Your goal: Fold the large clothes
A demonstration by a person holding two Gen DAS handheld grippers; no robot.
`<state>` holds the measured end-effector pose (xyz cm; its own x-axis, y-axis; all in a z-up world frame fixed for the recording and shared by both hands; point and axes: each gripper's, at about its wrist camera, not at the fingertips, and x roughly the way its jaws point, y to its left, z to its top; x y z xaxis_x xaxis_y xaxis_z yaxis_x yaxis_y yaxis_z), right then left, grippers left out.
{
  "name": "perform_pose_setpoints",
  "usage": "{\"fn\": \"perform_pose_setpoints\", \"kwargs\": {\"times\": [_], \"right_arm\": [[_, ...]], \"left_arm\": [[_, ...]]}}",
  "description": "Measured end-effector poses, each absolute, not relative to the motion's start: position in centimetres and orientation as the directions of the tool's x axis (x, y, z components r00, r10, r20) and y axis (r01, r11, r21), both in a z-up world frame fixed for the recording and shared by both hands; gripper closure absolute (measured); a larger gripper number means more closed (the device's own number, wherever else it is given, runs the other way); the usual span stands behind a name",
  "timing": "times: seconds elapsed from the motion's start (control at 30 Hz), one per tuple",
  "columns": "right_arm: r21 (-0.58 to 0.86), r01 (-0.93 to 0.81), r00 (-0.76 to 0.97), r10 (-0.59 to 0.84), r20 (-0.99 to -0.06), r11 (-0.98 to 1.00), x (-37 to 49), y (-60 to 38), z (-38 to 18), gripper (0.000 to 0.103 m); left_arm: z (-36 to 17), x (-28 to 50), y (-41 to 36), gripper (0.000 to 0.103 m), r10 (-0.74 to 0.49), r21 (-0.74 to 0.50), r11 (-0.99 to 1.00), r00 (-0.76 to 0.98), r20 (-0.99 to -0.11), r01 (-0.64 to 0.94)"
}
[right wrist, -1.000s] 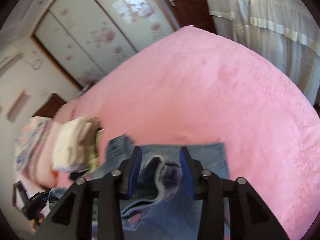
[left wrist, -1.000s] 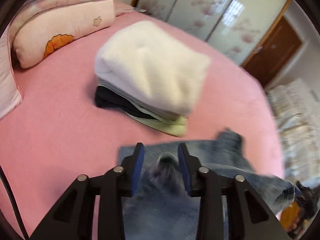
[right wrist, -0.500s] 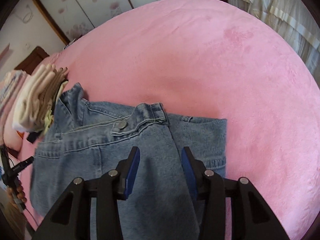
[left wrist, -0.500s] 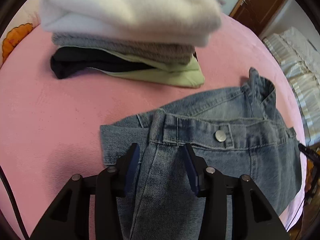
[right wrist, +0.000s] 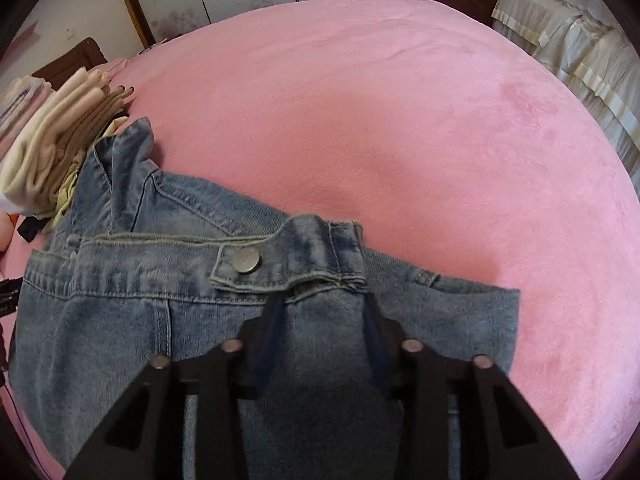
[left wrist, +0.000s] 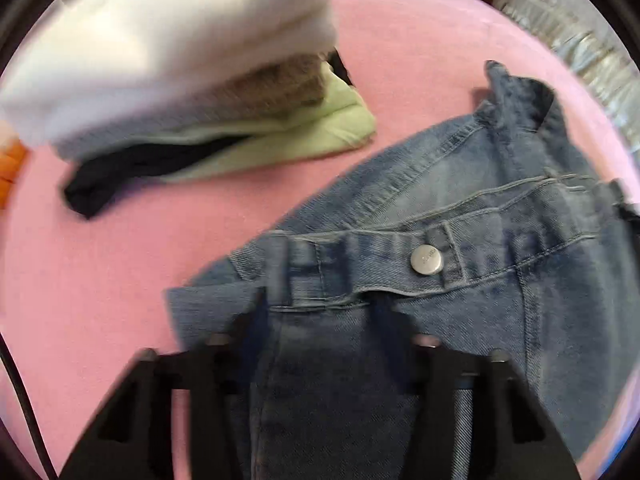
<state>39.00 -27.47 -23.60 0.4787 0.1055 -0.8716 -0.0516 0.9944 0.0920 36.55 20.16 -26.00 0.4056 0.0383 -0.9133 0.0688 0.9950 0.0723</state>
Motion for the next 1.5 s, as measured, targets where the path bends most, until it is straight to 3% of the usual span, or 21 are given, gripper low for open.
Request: {"fn": "perform_pose_setpoints", "kwargs": {"times": [0.03,0.07,0.37,0.53,0.63,0.7,0.83,0.97,1.03,1.13,1.2,1.23,1.27,1.33,1.5], "right_arm": [[0.086,-0.043,0.494,0.096,-0.864,0.995,38.3,-27.5,-23.2,0.094],[0.078,-0.034,0.517,0.085,-0.852,0.996,37.5,-27.5,-22.6,0.096],[0.134,0.071,0.72,0.042,-0.693,0.988,33.8,-29.7,-15.8,0.099],[0.112,0.108,0.701,0.004,-0.713,0.988,37.8,-28.4,-17.2,0.099],[0.032,0.138,0.599,-0.058,-0.798,0.99,39.9,-27.9,-22.2,0.099],[0.02,0.163,0.577,-0.079,-0.813,0.986,39.9,-28.1,-24.5,0.095],[0.057,0.164,0.598,-0.054,-0.799,0.985,39.2,-28.8,-24.4,0.086],[0.094,0.169,0.594,-0.025,-0.804,0.981,38.4,-29.8,-22.8,0.085],[0.1,0.175,0.6,-0.025,-0.799,0.979,37.4,-29.9,-21.4,0.085],[0.137,0.14,0.626,0.019,-0.779,0.981,35.4,-29.0,-19.1,0.085],[0.125,0.102,0.631,0.033,-0.775,0.987,33.6,-26.8,-17.6,0.083],[0.11,0.074,0.627,0.039,-0.778,0.991,32.8,-25.3,-17.0,0.08],[0.092,0.052,0.621,0.04,-0.783,0.994,32.1,-23.8,-16.8,0.079],[0.067,-0.017,0.61,0.063,-0.79,0.998,30.3,-19.8,-16.3,0.077],[0.132,-0.192,0.602,0.223,-0.767,0.973,26.2,-12.3,-16.0,0.076]], "left_arm": [[-25.6,36.4,19.9,0.08,0.08,0.108,0.993,0.426,-0.901,0.043],[-24.8,35.9,19.6,0.086,0.122,0.139,0.99,0.461,-0.879,0.002],[-19.3,34.8,17.4,0.086,0.236,0.207,0.97,0.679,-0.696,-0.125],[-21.3,37.9,18.9,0.086,0.264,0.181,0.964,0.628,-0.732,-0.193],[-25.2,39.3,18.9,0.085,0.286,0.21,0.957,0.546,-0.788,-0.198],[-26.6,39.1,18.5,0.083,0.309,0.243,0.951,0.549,-0.777,-0.191],[-27.1,38.9,19.2,0.074,0.297,0.217,0.954,0.579,-0.759,-0.206],[-26.4,38.5,21.9,0.04,0.25,0.112,0.957,0.566,-0.786,-0.266],[-25.5,37.8,22.3,0.04,0.222,0.079,0.961,0.573,-0.789,-0.264],[-22.8,35.5,20.9,0.04,0.263,0.143,0.96,0.596,-0.759,-0.242],[-20.8,33.5,19.3,0.039,0.224,0.126,0.972,0.621,-0.752,-0.197],[-19.9,32.5,18.5,0.036,0.2,0.109,0.977,0.629,-0.751,-0.181],[-18.7,30.9,17.2,0.024,0.172,0.083,0.982,0.638,-0.75,-0.167],[-17.3,28.6,15.1,0.012,0.125,0.04,0.989,0.647,-0.752,-0.145],[-15.9,23.8,9.9,0.011,0.053,-0.025,0.994,0.663,-0.747,-0.108]]}}
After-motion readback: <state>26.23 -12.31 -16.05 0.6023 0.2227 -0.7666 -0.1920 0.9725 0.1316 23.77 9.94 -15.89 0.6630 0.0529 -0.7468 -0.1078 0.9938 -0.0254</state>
